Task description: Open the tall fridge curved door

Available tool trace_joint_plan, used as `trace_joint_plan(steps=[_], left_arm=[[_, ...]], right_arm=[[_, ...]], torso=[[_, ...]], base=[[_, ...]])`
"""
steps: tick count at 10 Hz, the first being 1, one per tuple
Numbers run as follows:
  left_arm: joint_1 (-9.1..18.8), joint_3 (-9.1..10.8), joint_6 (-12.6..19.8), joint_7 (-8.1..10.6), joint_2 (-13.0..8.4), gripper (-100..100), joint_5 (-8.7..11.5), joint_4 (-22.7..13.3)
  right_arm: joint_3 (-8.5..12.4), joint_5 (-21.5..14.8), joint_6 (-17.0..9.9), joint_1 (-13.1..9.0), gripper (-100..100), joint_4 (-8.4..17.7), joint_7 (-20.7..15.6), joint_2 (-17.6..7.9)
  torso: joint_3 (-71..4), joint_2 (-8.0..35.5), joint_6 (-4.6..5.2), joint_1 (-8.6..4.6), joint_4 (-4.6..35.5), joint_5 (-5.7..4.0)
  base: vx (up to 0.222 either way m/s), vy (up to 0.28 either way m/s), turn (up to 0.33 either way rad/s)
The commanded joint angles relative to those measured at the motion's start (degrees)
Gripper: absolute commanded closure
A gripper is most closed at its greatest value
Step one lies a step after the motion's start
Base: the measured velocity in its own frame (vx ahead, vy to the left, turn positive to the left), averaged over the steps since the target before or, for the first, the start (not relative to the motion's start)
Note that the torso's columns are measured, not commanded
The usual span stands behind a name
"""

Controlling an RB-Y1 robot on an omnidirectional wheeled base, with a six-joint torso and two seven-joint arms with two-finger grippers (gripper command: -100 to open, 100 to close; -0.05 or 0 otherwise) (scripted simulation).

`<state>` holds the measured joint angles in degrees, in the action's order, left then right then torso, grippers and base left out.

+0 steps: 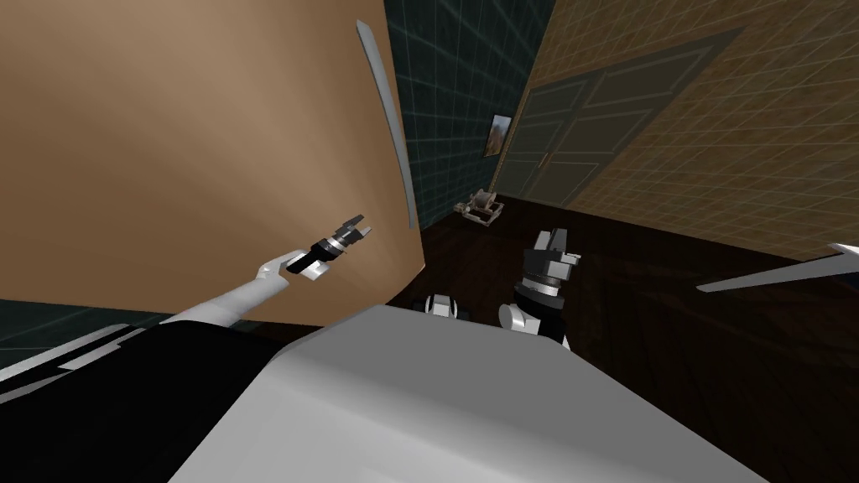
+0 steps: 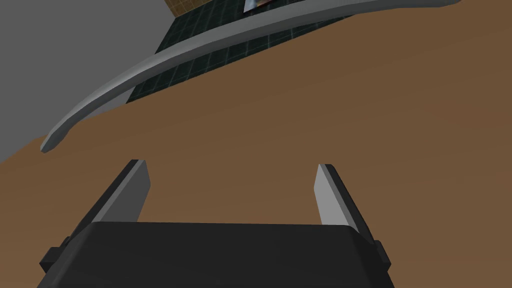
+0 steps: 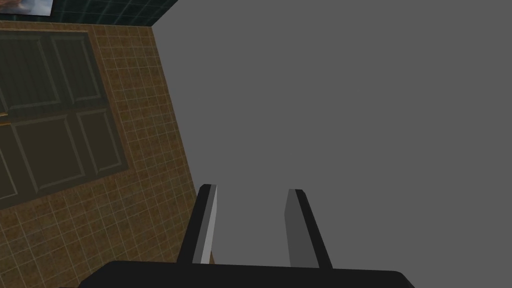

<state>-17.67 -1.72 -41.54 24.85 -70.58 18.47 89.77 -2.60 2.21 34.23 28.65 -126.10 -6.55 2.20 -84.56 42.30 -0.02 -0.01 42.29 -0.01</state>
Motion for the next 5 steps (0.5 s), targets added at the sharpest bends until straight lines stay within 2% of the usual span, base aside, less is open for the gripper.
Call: trace_joint_plan(steps=[1, 2, 3, 4, 5], left_arm=[[1.2, -0.88, 0.0, 1.71, -4.6, -100, 1.0, -2.7], [2.0, -1.53, 0.2, 3.12, -6.5, -100, 1.8, -4.8], [2.0, -1.53, 0.2, 3.12, -7.9, -100, 1.8, -4.8], [2.8, -2.22, 0.4, 4.50, -9.8, -100, 2.6, -6.9], [2.8, -2.22, 0.4, 4.50, -11.2, -100, 2.6, -6.9]], right_arm=[[0.0, 0.0, 0.0, 0.0, 0, 0.0, 0.0, 0.0], [0.0, 0.0, 0.0, 0.0, 0, 0.0, 0.0, 0.0], [0.0, 0.0, 0.0, 0.0, 0, 0.0, 0.0, 0.0], [0.0, 0.0, 0.0, 0.0, 0, 0.0, 0.0, 0.0], [0.0, 0.0, 0.0, 0.0, 0, 0.0, 0.0, 0.0]], torso=[[0.0, 0.0, 0.04, -0.01, 0.0, 0.01], [0.0, 0.0, 0.00, 0.02, 0.0, 0.01], [0.0, 0.0, 0.05, -0.05, 0.0, 0.00], [0.0, 0.0, 0.00, 0.02, 0.0, 0.00], [0.0, 0.0, 0.04, 0.03, 0.0, 0.02]], base=[[-0.002, -0.050, -0.067], [0.003, -0.074, -0.154], [0.009, -0.059, -0.067], [0.002, -0.056, -0.132], [0.007, -0.051, -0.071]])
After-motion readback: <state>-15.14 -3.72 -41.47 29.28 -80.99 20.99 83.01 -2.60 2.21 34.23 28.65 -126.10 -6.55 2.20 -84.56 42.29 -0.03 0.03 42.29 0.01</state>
